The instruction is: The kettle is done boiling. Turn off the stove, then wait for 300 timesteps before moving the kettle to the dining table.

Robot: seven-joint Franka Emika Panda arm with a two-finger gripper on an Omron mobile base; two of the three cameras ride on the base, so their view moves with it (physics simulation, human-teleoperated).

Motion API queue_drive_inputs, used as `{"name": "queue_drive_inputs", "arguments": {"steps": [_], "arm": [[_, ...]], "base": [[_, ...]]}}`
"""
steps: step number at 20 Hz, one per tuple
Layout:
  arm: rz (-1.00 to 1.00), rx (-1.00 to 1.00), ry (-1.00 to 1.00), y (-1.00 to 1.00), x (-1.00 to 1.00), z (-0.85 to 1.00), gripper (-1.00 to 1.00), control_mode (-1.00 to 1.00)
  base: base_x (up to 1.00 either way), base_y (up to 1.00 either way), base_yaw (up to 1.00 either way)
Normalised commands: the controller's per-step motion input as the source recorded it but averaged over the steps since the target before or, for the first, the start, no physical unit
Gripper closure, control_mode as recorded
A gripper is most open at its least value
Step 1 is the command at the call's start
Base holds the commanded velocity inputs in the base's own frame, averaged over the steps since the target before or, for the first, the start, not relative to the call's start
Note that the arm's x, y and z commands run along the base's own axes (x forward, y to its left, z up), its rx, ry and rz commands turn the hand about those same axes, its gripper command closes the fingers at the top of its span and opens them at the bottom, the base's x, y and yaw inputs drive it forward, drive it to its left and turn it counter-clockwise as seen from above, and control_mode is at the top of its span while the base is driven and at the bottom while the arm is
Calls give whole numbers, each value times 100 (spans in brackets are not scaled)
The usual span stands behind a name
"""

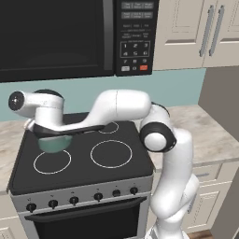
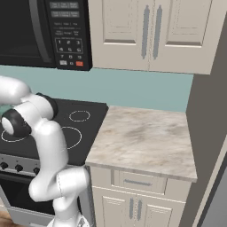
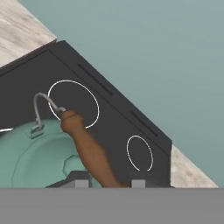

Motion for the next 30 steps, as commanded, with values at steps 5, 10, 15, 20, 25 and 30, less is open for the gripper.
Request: {"name": "queue_drive_inputs", "arguments": {"steps": [5, 10, 15, 20, 25, 30], "arm": [[-10, 0, 0, -10, -58, 43, 100, -100], [-10, 0, 0, -11, -61, 37, 100, -100], [-10, 0, 0, -14, -60, 34, 100, -100], [-7, 0, 0, -3, -21, 12, 100, -100], [0, 0, 0, 0, 0, 0, 100, -100], [0, -1, -2, 0, -4, 0, 100, 100]], "base": [[0, 0, 0], [0, 0, 0], [0, 0, 0], [0, 0, 0], [0, 0, 0], [-22, 0, -2]]}}
